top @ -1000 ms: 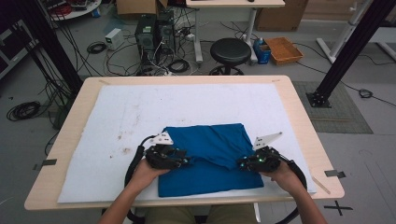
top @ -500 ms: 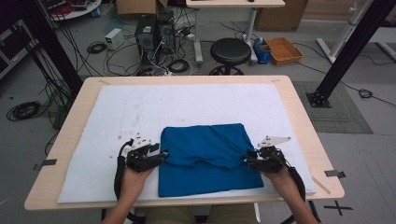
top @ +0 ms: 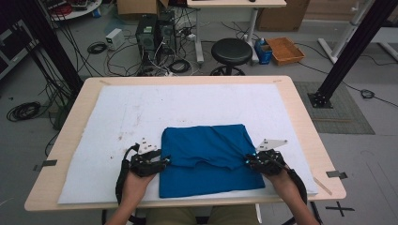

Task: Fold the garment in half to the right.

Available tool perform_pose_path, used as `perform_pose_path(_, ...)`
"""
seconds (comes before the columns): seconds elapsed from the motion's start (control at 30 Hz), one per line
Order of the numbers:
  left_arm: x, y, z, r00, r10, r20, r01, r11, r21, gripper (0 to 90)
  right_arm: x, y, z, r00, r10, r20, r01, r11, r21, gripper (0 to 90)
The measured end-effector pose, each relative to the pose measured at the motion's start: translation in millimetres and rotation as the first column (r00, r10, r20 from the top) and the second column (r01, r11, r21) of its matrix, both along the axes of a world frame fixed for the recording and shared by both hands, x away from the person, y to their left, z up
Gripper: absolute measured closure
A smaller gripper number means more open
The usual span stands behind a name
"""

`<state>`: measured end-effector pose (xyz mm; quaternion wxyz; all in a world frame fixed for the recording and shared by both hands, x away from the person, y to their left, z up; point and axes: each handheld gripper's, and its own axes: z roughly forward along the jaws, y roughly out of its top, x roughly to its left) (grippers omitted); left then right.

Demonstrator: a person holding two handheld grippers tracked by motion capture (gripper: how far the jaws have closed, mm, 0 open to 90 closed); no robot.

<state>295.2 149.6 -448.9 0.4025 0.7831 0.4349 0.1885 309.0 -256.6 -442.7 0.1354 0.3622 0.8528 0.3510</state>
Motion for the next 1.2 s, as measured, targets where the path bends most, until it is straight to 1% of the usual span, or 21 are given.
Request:
perform_pose_path(0.07,-1.9,-6.6,-0.6,0.9996,-0.025,0.013,0.024,0.9979,0.061,54.2,-0.2,0.1,0.1,1.0,-0.002,-0.003,0.002,1.0,0.0,79.7)
perform_pose_path(0.1,-2.0,-8.0,-2.0,0.9994,-0.032,0.011,0.031,0.997,0.07,56.2,-0.2,0.1,0.0,1.0,-0.002,-0.003,0.002,1.0,0.001,79.8)
perform_pose_path(0.17,-2.1,-8.2,-1.8,0.9995,-0.03,0.007,0.029,0.9977,0.061,61.0,0.0,-0.1,0.0,1.0,0.0,-0.002,0.0,1.0,0.002,79.8)
perform_pose_path(0.23,-3.2,-8.4,-1.3,0.9991,-0.036,0.022,0.034,0.9966,0.075,71.8,-0.1,-0.1,0.0,1.0,0.001,-0.003,-0.001,1.0,0.002,79.8)
perform_pose_path(0.3,-3.3,-8.8,-1.8,0.9993,-0.028,0.025,0.026,0.9975,0.066,72.6,0.0,-0.1,0.0,1.0,0.002,-0.002,-0.002,1.0,0.001,79.7)
perform_pose_path(0.37,-3.2,-8.2,-1.9,0.9995,-0.013,0.029,0.011,0.998,0.063,70.7,-0.1,-0.2,0.0,1.0,-0.003,0.0,0.003,1.0,0.002,78.0)
perform_pose_path(0.43,-3.2,-7.0,-1.0,0.9994,0.015,0.03,-0.017,0.9979,0.062,56.1,0.4,-1.0,-0.1,1.0,0.0,0.0,0.0,1.0,0.003,77.4)
perform_pose_path(0.47,-4.1,-6.6,0.0,0.9989,0.018,0.044,-0.021,0.9977,0.065,55.5,0.4,-1.1,-0.1,1.0,0.0,-0.002,0.0,1.0,0.005,77.4)
perform_pose_path(0.5,-5.6,-7.0,2.4,0.9976,0.019,0.066,-0.024,0.9965,0.08,55.1,0.5,-1.1,-0.2,1.0,0.001,-0.001,-0.001,1.0,0.005,77.4)
perform_pose_path(0.57,-7.0,-9.4,4.9,0.9968,0.01,0.079,-0.017,0.9957,0.091,55.2,0.6,-1.1,-0.1,1.0,-0.001,-0.006,0.001,1.0,0.006,77.4)
perform_pose_path(0.6,-7.9,-11.3,5.4,0.9963,-0.01,0.086,0.0,0.9934,0.115,56.6,0.7,-1.4,-0.3,1.0,-0.001,-0.005,0.001,1.0,0.007,77.4)
perform_pose_path(0.63,-8.2,-12.8,4.4,0.9964,-0.024,0.081,0.013,0.992,0.126,60.6,0.8,-1.6,-0.3,1.0,-0.001,-0.006,0.001,1.0,0.009,77.4)
perform_pose_path(0.73,-7.9,-15.8,-1.0,0.9974,-0.038,0.06,0.029,0.9889,0.146,68.9,0.8,-1.6,-0.3,1.0,-0.001,-0.007,0.002,1.0,0.009,77.2)
perform_pose_path(0.8,-7.6,-15.6,-0.9,0.9977,-0.035,0.058,0.027,0.9904,0.136,72.9,0.7,-1.6,-0.1,1.0,-0.001,-0.008,0.001,1.0,0.009,77.0)
perform_pose_path(0.87,-7.8,-15.6,-0.5,0.9975,-0.038,0.06,0.029,0.99,0.138,78.9,0.9,-1.6,-0.2,1.0,0.0,-0.009,0.0,1.0,0.009,76.9)
perform_pose_path(0.9,-7.7,-15.3,-0.4,0.9976,-0.036,0.06,0.028,0.9909,0.132,81.2,0.9,-1.6,-0.1,1.0,0.0,-0.009,0.0,1.0,0.009,76.8)
perform_pose_path(0.97,-7.6,-13.9,0.7,0.9979,-0.024,0.06,0.018,0.9948,0.1,84.4,0.9,-1.6,-0.2,1.0,0.0,-0.008,0.0,1.0,0.009,76.8)
perform_pose_path(1.03,-7.4,-9.8,3.4,0.9981,-0.018,0.06,0.016,0.9993,0.034,85.5,0.8,-1.5,-0.1,1.0,0.0,-0.008,0.0,1.0,0.009,76.8)
perform_pose_path(1.07,-7.7,-6.8,5.5,0.998,-0.02,0.06,0.021,0.9997,-0.011,85.5,0.8,-1.5,0.0,1.0,0.001,-0.008,-0.001,1.0,0.008,76.9)
perform_pose_path(1.1,-7.7,-4.4,7.1,0.998,-0.019,0.06,0.022,0.999,-0.039,85.5,0.7,-1.3,0.0,1.0,0.003,-0.007,-0.003,1.0,0.007,77.5)
perform_pose_path(1.2,-7.7,1.7,10.5,0.9992,-0.011,0.04,0.015,0.9927,-0.119,86.3,-0.1,-1.6,1.5,0.9998,0.018,0.0,-0.018,1.0,0.016,85.8)
